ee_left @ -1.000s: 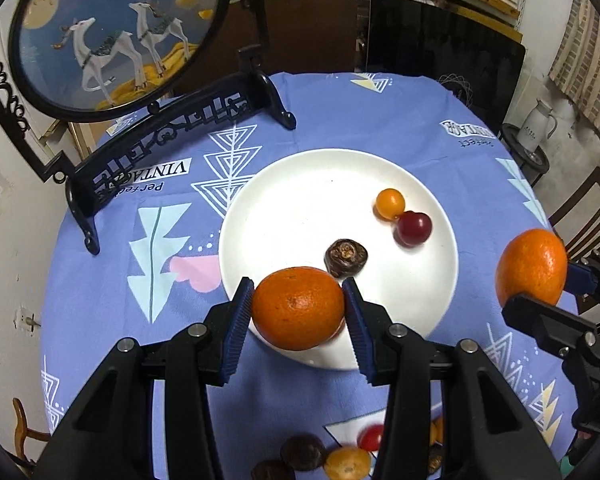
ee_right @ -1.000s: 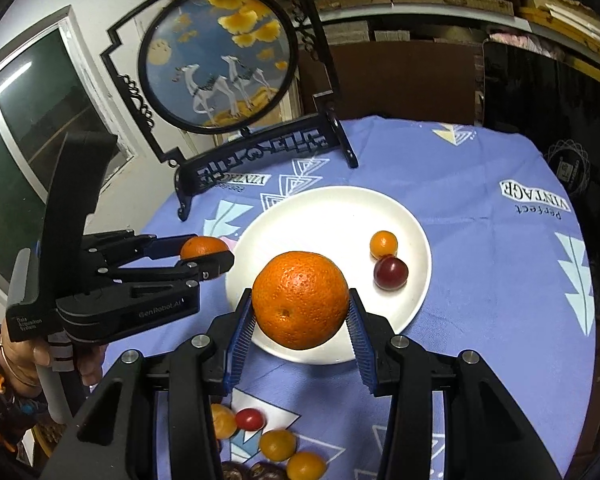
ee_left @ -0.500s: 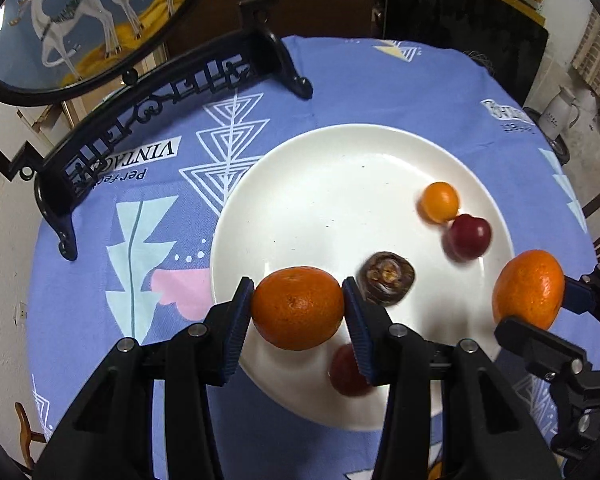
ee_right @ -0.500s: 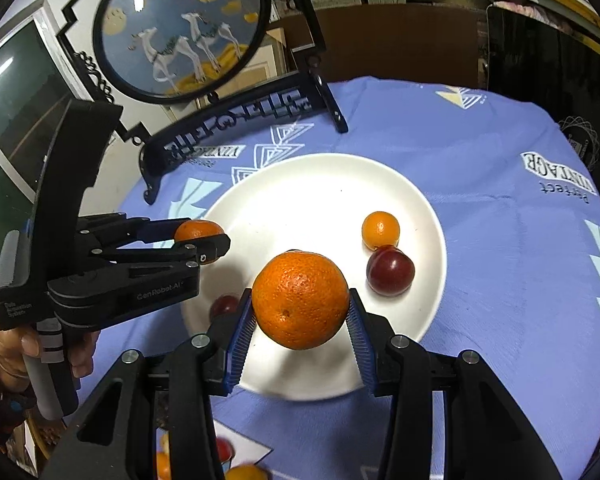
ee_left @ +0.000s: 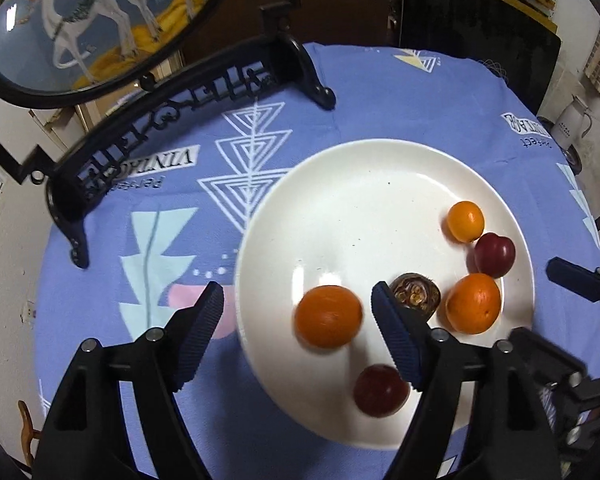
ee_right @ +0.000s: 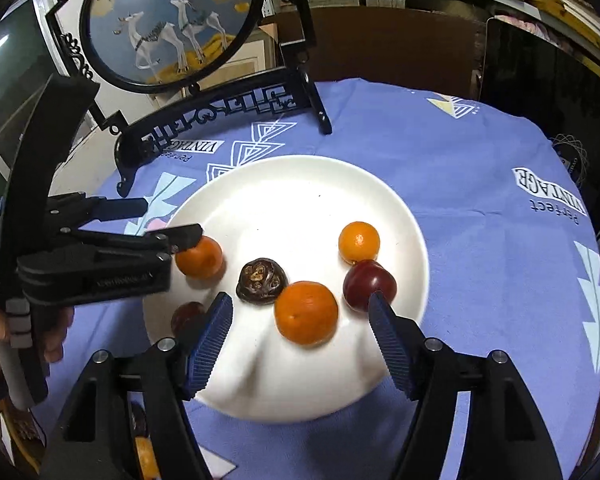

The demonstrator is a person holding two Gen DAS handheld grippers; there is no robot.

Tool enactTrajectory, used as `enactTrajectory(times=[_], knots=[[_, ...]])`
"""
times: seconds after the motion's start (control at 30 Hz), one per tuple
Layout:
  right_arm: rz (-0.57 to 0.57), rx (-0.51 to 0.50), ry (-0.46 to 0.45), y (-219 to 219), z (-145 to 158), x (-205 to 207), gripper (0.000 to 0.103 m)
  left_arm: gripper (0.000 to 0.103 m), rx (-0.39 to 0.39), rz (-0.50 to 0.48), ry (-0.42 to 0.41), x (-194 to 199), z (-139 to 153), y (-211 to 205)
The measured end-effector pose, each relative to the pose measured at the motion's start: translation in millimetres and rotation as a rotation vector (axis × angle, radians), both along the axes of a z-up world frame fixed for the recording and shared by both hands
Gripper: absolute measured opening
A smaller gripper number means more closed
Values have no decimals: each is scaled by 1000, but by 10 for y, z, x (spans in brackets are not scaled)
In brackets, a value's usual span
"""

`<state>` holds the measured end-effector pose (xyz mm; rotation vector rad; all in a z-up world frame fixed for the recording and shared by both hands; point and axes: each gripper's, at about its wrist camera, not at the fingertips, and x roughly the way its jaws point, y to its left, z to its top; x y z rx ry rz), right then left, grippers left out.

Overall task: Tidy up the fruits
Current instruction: 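Carry both tangerines onto the white plate and open both grippers, then grasp a dark brown fruit with the right gripper while the left gripper grasps another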

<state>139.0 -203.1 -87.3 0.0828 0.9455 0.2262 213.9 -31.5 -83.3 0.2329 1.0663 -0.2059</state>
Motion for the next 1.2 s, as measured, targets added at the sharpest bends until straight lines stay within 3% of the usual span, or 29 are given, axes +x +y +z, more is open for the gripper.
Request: enactTrajectory(times=[0.27,0.47,0.77,1.07,1.1,1.13,1.17,1.2], knots=[[30,33,-2,-86,165,-636,71,76,-10,-5,-39,-427,197,369],[84,9,77,-5,-16,-1297,71,78,-28,-4,-34,-843,209,684],[114,-12,175,166,-372,-1972,71,79,-30,-81,54,-1703,-101,964],[133,-116,205,291,-657,-2079,71,79,-26,-68,126,-2006,-373,1133],[140,-122,206,317,-675,-2069,69,79,-24,-64,129,-2008,-388,1145],[146,-130,205,330,-695,-2072,50,79,-22,-58,131,-2002,-404,1158],[153,-141,208,345,-708,-2067,41,79,-23,-53,134,-1997,-422,1166],[156,-154,213,362,-709,-2063,41,79,-26,-49,135,-1989,-439,1167]])
